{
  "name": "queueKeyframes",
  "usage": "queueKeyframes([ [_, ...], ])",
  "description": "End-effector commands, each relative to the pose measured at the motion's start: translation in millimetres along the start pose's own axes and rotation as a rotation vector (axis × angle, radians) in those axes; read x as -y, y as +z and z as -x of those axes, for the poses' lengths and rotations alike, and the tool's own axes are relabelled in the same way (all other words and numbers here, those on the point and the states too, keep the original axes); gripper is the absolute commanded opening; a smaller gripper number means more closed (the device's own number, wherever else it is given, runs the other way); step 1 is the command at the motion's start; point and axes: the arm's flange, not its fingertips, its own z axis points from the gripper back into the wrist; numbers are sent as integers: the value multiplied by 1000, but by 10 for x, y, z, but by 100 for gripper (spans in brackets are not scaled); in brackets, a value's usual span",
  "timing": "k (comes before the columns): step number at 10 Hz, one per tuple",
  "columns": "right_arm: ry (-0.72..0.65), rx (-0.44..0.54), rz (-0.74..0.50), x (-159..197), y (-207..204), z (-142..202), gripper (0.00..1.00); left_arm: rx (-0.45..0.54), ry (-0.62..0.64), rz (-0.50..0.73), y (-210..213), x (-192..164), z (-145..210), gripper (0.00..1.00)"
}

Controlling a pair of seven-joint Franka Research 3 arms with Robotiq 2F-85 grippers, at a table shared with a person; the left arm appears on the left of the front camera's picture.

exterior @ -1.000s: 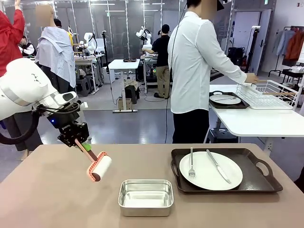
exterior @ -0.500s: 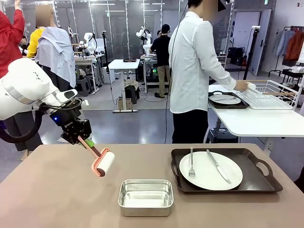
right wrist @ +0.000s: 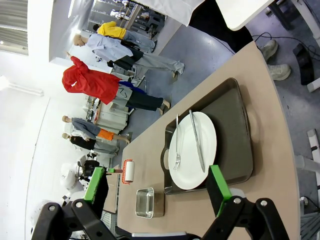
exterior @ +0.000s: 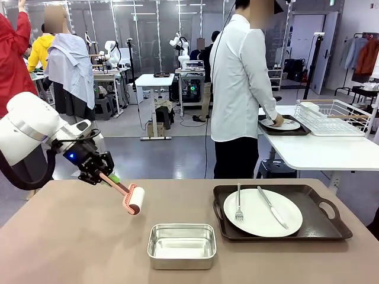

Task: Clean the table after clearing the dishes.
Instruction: When the left (or right) Handle tray is removed, use the left hand (or right hand) to clean the left (or right) side of the table with the Lint Roller.

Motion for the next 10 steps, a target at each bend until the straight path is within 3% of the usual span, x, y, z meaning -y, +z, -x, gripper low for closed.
queueKeyframes([
  [1, 22, 12, -17, -1, 1, 8, 100, 6, -4, 87, -68, -227, -103, 22],
  [6, 22, 12, -17, -1, 1, 8, 100, -69, 2, 162, -285, -814, -318, 22],
  [8, 22, 12, -17, -1, 1, 8, 100, -39, 57, 167, -250, -1137, -407, 22],
  [10, 22, 12, -17, -1, 1, 8, 100, -77, 8, 194, -166, -1411, -385, 22],
])
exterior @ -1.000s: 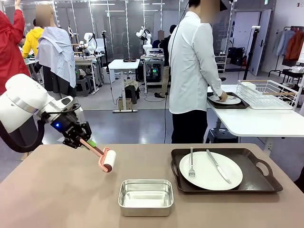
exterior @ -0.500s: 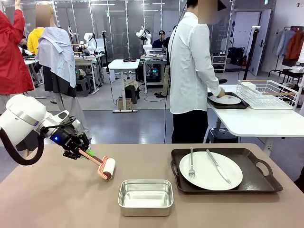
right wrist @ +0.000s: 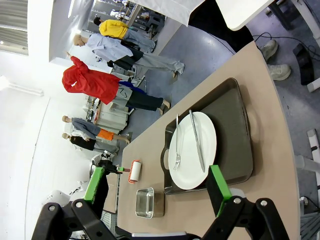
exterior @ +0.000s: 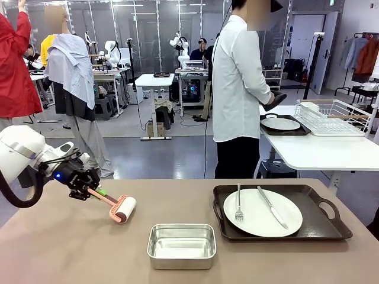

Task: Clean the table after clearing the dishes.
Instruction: When the left (or right) Handle tray is removed, use the left hand (or right hand) to clean the left (or right) side of the table with the Lint Roller.

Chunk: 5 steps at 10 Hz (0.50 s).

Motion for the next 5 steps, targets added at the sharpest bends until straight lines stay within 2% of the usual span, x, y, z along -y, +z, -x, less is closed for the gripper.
queueKeyframes([
  [1, 21, 12, -17, -1, 1, 8, 100, -8, -46, 21, 150, -287, -37, 22],
  [3, 21, 12, -17, -1, 1, 8, 100, 8, -62, 52, 383, -416, 67, 22],
  [5, 21, 12, -17, -1, 1, 8, 100, -3, -98, 24, 545, -546, 187, 22],
])
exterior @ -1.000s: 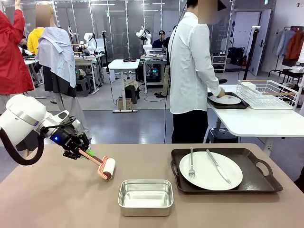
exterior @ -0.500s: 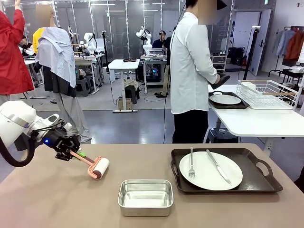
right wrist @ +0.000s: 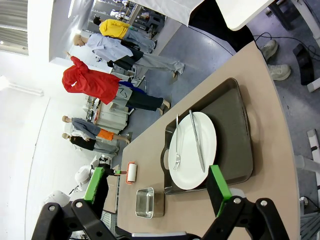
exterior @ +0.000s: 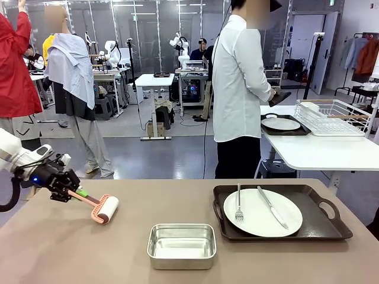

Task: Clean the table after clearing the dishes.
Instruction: When the left (or right) Handle tray is removed, use the left hand (or right hand) to clean the left (or right) side of the table with the Lint Roller.

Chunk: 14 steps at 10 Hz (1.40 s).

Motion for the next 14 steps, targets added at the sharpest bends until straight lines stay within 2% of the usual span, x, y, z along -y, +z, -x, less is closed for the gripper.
queueKeyframes([
  [1, 21, 12, -17, -1, 0, 8, 100, -17, -43, -17, 117, -57, 113, 22],
  [6, 21, 12, -17, -1, 0, 8, 100, 84, -50, -142, 872, -119, 229, 22],
  [8, 21, 12, -17, -1, 0, 8, 100, 78, -51, -239, 1204, -102, 311, 22],
  [10, 21, 12, -17, -1, 0, 8, 100, 106, -62, -324, 1449, 11, 374, 22],
  [13, 21, 12, -17, -1, 0, 8, 100, 124, -126, -287, 1704, 471, 541, 22],
  [14, 21, 12, -17, -1, 0, 8, 100, 101, -96, -310, 1593, 126, 381, 22],
])
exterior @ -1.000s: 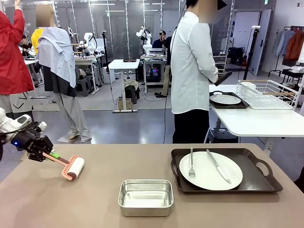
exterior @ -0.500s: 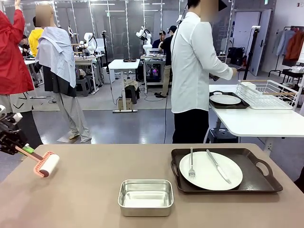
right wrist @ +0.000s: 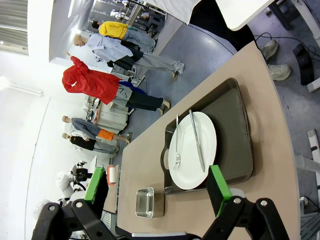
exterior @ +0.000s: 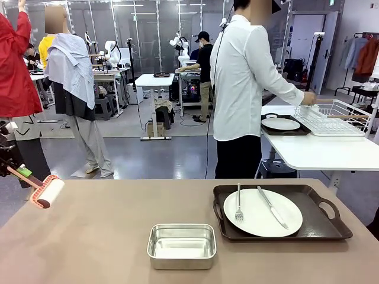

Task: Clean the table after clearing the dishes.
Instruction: When the left (or right) Handle tray is removed, use the left hand (or right hand) to clean the left (or right) side of the table with the Lint Roller, then place the Lint Roller back on top of the Airtight Container.

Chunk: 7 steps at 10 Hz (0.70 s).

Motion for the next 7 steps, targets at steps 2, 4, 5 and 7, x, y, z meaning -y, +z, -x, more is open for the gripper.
queueKeyframes([
  [2, 22, 12, -18, -3, -2, 9, 100, -19, 26, 2, -179, -180, -4, 22],
  [4, 22, 12, -18, -3, -2, 9, 100, -19, 26, 2, -179, -180, -4, 22],
  [5, 22, 12, -18, -3, -2, 9, 100, -19, 26, 2, -179, -180, -4, 22],
  [7, 22, 12, -18, -3, -2, 9, 100, -19, 26, 2, -179, -180, -4, 22],
])
